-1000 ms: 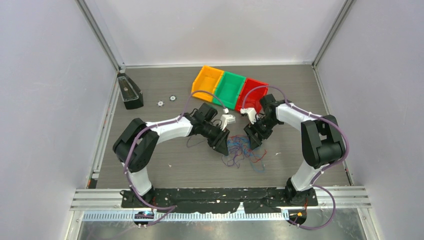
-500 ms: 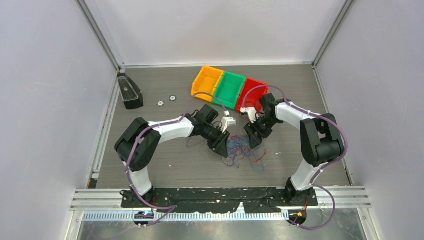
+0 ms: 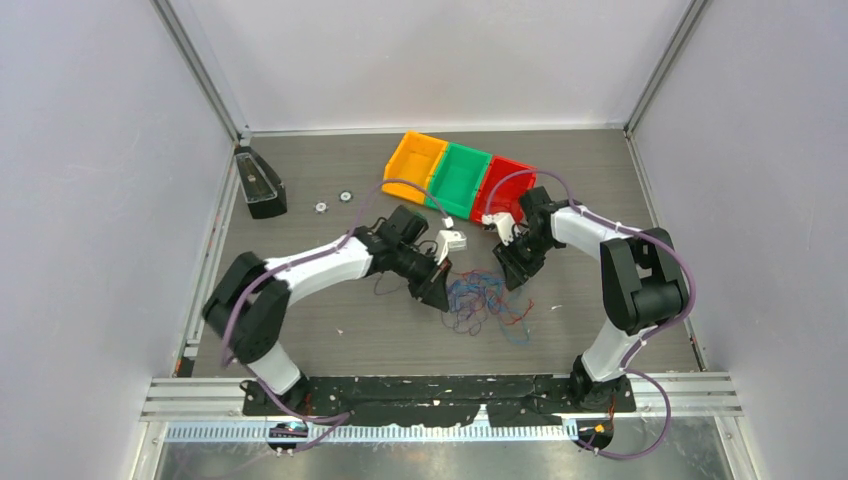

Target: Untangle the cables

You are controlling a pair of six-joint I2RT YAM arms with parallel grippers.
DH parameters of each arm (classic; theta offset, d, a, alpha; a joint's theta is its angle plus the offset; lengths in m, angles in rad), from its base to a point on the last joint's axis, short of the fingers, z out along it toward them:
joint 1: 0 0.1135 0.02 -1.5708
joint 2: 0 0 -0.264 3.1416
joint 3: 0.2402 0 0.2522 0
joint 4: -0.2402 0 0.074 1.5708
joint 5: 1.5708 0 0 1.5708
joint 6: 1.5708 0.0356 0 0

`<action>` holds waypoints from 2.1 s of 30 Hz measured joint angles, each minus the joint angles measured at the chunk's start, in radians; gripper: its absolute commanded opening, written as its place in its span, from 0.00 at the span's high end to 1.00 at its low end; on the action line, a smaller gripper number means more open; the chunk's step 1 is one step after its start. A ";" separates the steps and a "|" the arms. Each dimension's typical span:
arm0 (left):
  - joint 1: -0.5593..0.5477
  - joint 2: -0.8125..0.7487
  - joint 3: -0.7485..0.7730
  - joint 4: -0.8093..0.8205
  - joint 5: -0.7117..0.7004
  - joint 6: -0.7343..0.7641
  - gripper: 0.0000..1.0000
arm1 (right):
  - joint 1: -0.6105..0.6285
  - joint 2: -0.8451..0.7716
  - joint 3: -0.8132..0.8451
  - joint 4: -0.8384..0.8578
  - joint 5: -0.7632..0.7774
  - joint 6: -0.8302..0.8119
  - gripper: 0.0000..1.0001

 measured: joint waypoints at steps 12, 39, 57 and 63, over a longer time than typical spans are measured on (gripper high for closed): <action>0.161 -0.524 0.150 -0.285 -0.039 0.024 1.00 | 0.037 -0.068 -0.081 0.120 0.123 -0.022 0.95; 0.886 -0.626 0.929 -0.247 0.104 -0.325 1.00 | 0.055 -0.139 -0.156 0.193 0.145 -0.079 0.81; 0.590 -0.421 0.708 -0.075 -0.079 -0.288 1.00 | 0.034 -0.275 0.070 -0.025 0.024 0.010 0.06; 0.490 -0.228 0.748 0.034 -0.151 -0.279 1.00 | -0.053 -0.296 0.135 -0.060 -0.055 0.068 0.01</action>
